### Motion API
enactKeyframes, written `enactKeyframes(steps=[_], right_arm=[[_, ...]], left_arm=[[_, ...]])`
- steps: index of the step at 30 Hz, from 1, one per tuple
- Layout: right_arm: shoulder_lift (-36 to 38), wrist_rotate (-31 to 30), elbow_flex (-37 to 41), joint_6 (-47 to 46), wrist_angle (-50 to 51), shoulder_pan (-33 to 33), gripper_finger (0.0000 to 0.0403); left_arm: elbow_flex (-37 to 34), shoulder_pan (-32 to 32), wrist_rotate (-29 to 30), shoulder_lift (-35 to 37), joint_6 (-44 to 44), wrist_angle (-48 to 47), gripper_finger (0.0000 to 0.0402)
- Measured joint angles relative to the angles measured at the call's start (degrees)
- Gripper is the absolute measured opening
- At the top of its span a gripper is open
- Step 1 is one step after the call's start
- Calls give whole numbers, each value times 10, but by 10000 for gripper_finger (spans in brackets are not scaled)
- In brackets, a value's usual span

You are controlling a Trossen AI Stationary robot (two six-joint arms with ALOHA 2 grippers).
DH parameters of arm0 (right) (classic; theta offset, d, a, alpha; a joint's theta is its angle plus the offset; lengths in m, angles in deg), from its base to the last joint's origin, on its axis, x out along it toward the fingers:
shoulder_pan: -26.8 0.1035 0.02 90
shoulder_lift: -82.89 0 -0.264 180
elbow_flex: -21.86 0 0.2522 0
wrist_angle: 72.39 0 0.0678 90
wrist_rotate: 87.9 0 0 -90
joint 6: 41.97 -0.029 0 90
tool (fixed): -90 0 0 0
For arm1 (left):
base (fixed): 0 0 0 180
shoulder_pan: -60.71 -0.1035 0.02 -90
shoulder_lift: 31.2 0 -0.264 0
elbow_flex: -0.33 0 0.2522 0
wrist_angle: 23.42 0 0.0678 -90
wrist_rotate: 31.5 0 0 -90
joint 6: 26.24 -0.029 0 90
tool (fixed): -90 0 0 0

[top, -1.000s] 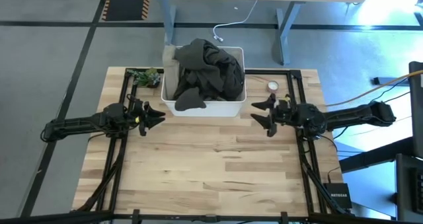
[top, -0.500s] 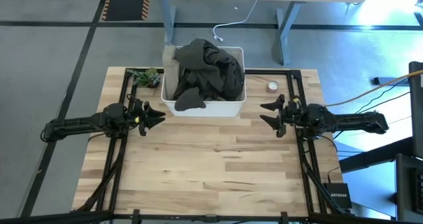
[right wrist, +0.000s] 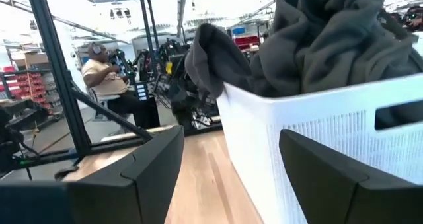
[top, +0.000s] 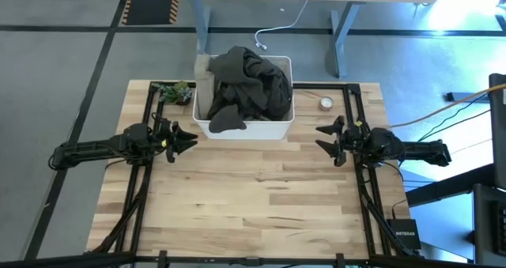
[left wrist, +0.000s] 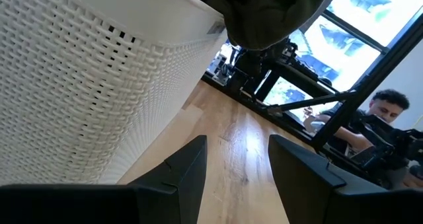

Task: Sort clothes
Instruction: Return to Home Position

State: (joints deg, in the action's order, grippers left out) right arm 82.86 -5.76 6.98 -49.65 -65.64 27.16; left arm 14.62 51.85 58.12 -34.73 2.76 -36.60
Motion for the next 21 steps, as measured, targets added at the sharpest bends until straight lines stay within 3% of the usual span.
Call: enactKeyframes(steps=[14,21], right_arm=[[-1,-81,-20,53,7,0,268],[-1,8,-29,47,16,0,268]], left_arm=[[0,0,0,0,0,0,157],[0,0,0,0,0,0,157]])
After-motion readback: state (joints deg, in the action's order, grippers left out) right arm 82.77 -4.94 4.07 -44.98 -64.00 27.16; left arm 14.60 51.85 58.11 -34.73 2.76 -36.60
